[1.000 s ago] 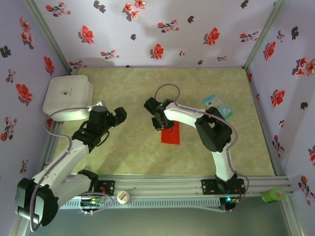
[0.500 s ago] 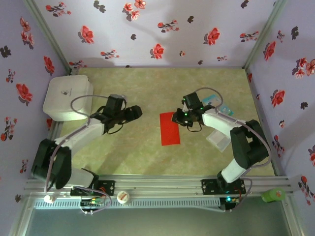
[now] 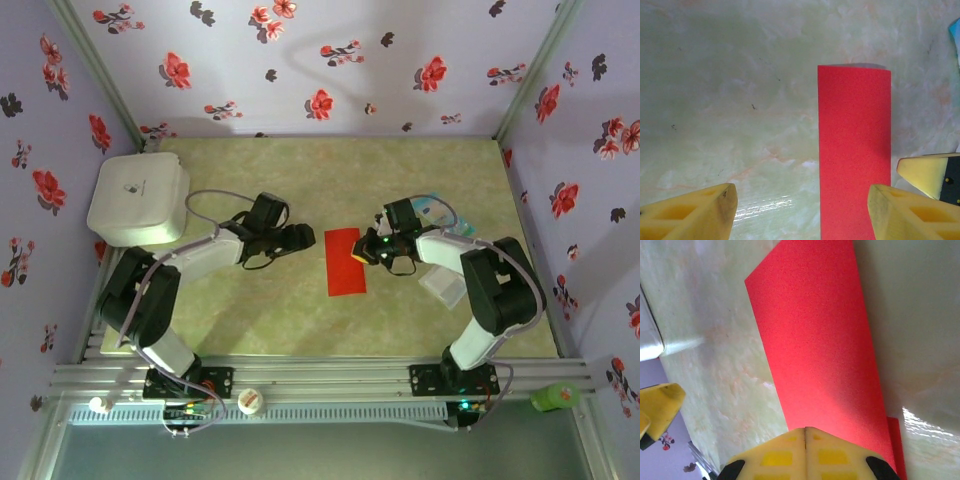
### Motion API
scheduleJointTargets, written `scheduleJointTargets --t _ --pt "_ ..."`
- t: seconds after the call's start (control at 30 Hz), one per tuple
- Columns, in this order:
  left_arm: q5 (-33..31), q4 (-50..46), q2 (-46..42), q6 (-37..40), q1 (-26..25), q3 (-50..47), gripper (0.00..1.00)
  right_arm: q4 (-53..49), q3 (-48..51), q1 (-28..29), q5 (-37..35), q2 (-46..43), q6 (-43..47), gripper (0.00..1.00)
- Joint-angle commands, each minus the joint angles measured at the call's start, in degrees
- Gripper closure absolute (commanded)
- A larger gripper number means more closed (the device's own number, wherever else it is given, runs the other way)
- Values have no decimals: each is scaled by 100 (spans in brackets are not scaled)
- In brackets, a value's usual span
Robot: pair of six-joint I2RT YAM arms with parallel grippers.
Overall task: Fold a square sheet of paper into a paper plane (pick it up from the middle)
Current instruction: Third fold the triangle at the center of the table.
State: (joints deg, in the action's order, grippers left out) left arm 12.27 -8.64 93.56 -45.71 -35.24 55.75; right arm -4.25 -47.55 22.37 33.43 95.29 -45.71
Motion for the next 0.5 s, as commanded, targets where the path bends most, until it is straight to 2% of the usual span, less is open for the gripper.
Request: scheduleJointTargets --t 0.0,0.47 --pt "84 -40 142 -70 -78 197 30 200 66 -31 200 35 -150 93" --pt "174 -41 364 -34 -97 340 29 462 149 -35 374 312 -216 93"
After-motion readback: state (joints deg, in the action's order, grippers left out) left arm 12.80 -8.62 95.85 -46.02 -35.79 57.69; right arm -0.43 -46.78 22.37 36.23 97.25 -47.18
